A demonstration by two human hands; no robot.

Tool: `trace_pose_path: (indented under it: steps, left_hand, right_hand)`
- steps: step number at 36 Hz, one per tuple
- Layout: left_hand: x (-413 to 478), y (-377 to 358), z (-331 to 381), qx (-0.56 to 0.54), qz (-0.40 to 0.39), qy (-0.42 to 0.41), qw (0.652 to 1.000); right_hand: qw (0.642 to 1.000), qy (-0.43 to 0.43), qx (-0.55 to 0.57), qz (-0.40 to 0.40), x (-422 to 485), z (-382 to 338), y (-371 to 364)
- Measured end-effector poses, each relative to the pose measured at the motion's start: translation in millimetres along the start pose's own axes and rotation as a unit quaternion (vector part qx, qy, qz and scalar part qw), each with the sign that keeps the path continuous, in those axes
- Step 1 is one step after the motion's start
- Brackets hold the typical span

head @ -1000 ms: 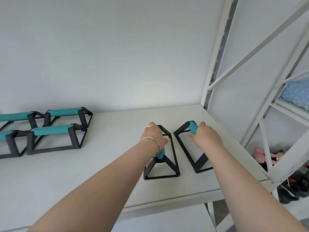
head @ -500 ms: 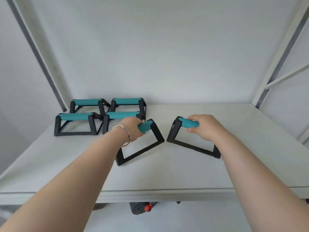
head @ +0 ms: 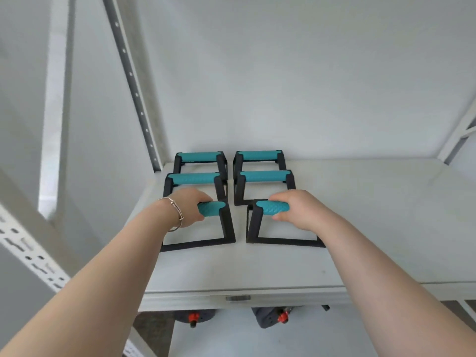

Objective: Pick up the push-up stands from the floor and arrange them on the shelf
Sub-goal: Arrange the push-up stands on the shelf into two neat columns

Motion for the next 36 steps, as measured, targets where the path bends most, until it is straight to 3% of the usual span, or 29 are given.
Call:
trace_pose_path:
  steps: [15,21,29,36]
  left_hand:
    - [1,-15,-53,-0.054,-0.012,-0.043,0.998]
    - [6,-21,-52,-0.086,0.005,-0.051,0.995]
    - [15,-23,-52,-0.095,0.008,-0.052,0.994]
    - [18,-14,-51,-0.099,-0.038,-0.037,0.994]
  right_hand:
    - [1.000,-0.012,-0.013,-0.015,11,-27,-20]
    - [0.999,-0.008,-0.023,0.039,9,-29,-23]
    - [0.999,0.000,-0.009,0.037,11,-27,-20]
    - [0.999,-0.007,0.038,-0.037,26,-24,-10]
Point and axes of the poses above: each hand's wrist, its own x-axis towards the middle knuckle, its own y-axis out of the back of the hand, z = x × y, the point moved 2 cm from there along x, towards the middle knuckle, and after that the axes turned 3 degrees about -x, right-handed, at the moved point
